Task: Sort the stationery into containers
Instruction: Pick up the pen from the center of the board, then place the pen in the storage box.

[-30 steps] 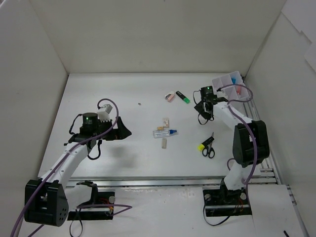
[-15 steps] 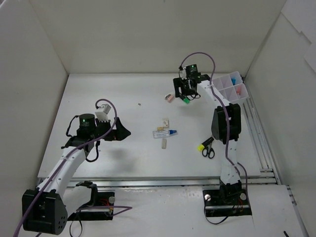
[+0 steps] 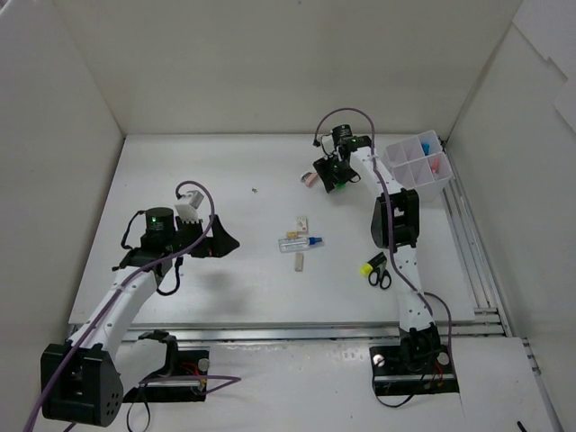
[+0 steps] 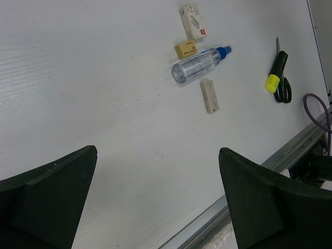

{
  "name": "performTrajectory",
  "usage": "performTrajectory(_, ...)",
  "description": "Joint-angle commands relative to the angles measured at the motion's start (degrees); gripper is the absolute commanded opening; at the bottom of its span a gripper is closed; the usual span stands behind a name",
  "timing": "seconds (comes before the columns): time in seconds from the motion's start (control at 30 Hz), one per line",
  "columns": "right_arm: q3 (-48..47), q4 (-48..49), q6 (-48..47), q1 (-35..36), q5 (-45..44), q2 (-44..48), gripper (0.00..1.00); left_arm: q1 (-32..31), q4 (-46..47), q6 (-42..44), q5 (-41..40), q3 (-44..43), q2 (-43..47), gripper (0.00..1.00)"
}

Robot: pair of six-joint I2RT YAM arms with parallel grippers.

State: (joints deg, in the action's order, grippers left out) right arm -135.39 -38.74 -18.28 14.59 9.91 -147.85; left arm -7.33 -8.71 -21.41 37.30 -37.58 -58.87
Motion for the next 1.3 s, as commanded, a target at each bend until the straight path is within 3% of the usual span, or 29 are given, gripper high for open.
performTrajectory(0.0, -4.09, -4.76, -2.9, -0.53, 1.25, -1.47, 0.55, 0.48, 2.65, 1.19, 0.41, -1.09, -0.63, 0.99)
performTrajectory(0.07, -4.44, -5.47, -3.42, -0.61, 1.17, -2.0, 0.44, 0.48, 2.65, 1.11, 0.41, -1.26, -0.98, 0.99)
performTrajectory(0.1, -4.35, -5.47, -3.43, -0.53, 0.9, -2.35, 0.3, 0.48, 2.73, 1.02, 0.23, -1.18, -1.24, 0.99)
performTrajectory(0.2, -4.96, -5.38, -3.51, -0.53, 0.02, -1.66, 0.09, 0.48, 2.82, 0.93, 0.06, -1.35, -1.51, 1.0)
performTrajectory(0.3, -6.29, -5.12, -4.47, -0.35, -3.48, 2.02, 0.0, 0.48, 2.47, 1.02, -0.21, -1.53, -1.34, 1.0)
performTrajectory(0.47, -1.02, -3.19, -16.67, 0.61, -15.25, 16.24, 0.0, 0.48, 2.38, 1.02, -1.0, -1.35, -0.89, 1.0)
performTrajectory(0.57, 1.8, -1.69, -25.46, 0.53, -28.07, 21.01, 0.0, 0.48, 2.38, 1.02, -1.26, -1.09, -1.51, 0.99)
performTrajectory(0.6, 1.8, -1.34, -27.49, 0.44, -36.28, 21.29, 0.0, 0.48, 2.56, 1.11, -1.26, -1.0, -1.77, 1.0)
performTrajectory(0.7, 0.84, -1.07, -34.96, -1.31, -49.14, 19.8, 0.0, 0.48, 3.61, 1.37, -1.35, -0.39, -2.56, 0.99)
performTrajectory(0.87, -5.31, 0.76, -45.95, -5.8, -62.79, 14.36, 0.0, 0.48, 4.75, 1.37, -1.09, -0.56, -5.19, 0.99)
performTrajectory(1.07, 4.24, 27.78, -65.19, -10.54, -72.56, 16.54, 0.0, 0.48, 7.21, 1.19, 0.4, -0.38, -8.71, 0.99)
performTrajectory(1.27, 14.71, 41.02, -77.33, -11.78, -70.04, 19.44, 0.0, 0.48, 10.9, -0.04, 4.0, 0.23, -10.47, 1.0)
